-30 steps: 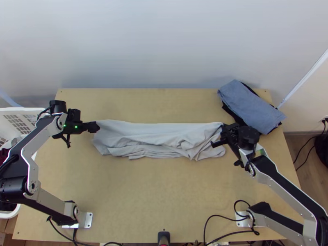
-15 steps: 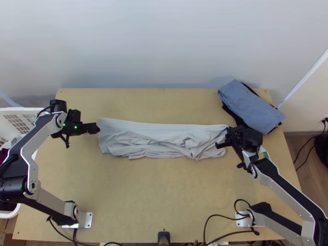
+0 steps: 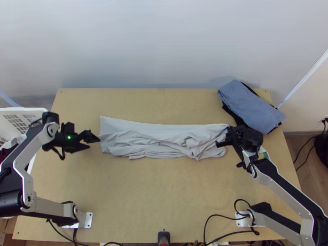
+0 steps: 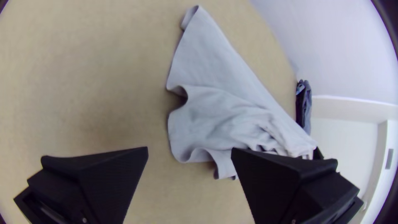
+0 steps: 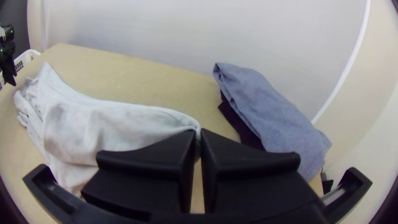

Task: Fold the t-shirt

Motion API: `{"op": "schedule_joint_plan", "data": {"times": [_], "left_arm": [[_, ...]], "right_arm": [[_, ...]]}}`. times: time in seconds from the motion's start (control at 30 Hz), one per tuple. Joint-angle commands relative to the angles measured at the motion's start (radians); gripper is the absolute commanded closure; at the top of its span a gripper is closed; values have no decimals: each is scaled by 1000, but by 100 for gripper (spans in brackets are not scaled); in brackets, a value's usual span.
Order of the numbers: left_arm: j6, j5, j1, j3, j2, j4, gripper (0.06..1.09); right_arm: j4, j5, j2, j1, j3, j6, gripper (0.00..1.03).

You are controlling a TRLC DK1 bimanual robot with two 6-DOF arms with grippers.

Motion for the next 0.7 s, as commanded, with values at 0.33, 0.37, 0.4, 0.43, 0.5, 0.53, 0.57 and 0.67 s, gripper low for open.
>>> {"op": "schedule_joint_plan", "data": {"times": [0.33,0.37,0.4,0.43,0.5,0.53,0.57,0.67], "left_arm": [[-184,45,-42,-141,-23,209,11],[-184,45,-49,-150,-25,238,11],[-191,45,-55,-159,-28,260,11],[-194,45,-61,-161,-28,265,12],[-216,45,-69,-165,-26,284,18],[-230,45,-76,-168,-25,295,20],[-236,45,-79,-170,-20,301,20],[-245,42,-92,-170,-5,306,20]], "right_arm": [[24,18,9,1,-22,15,100],[24,18,8,1,-22,17,100],[24,18,8,1,-22,17,100],[24,18,8,1,-22,18,100],[24,18,8,1,-21,20,100],[24,18,6,2,-22,26,100],[24,18,6,2,-22,26,100],[23,18,5,2,-22,27,100]]}}
